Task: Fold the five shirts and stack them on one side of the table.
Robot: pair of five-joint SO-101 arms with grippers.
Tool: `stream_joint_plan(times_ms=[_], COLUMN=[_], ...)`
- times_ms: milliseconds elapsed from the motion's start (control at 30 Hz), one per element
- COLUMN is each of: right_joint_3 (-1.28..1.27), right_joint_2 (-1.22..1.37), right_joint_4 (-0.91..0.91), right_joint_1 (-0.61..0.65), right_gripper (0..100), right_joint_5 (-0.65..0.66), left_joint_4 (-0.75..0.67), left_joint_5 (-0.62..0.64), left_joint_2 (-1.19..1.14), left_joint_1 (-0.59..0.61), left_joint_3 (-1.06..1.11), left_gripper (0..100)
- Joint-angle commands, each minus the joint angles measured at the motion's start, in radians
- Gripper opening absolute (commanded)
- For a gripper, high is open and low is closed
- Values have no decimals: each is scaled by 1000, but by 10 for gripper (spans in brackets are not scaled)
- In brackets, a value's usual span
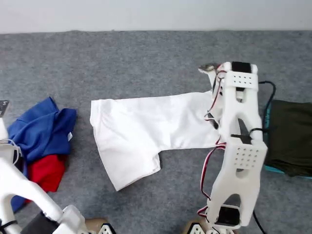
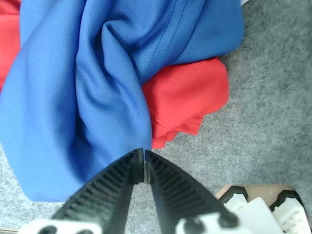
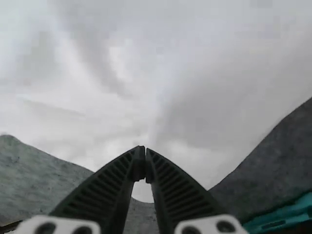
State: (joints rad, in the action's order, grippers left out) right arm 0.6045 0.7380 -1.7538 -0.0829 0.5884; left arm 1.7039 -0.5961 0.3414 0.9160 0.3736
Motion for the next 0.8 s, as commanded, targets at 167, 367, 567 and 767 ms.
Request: stream_joint_plan(times_ms=[167,367,567,767], right_joint_3=[-160,-186,-264,-270], right_joint_2=[-231,-260,-259,-191], right_joint_4=[-45,-44,-39,-25], right_joint_1=[-91,-117,-113,-117], right_gripper=[191,183,180,179], right_joint_5=[-34,-97,-100,-100], left_joint_4=[-9,-9,-9,-9], left_joint_5=[2,2,2,2], left_joint_2=[35,35,34,34], left_joint_1=[-3,-5,-5,-5], left_joint_3=[-33,-33,-33,-33], left_gripper=[17,17,17,17])
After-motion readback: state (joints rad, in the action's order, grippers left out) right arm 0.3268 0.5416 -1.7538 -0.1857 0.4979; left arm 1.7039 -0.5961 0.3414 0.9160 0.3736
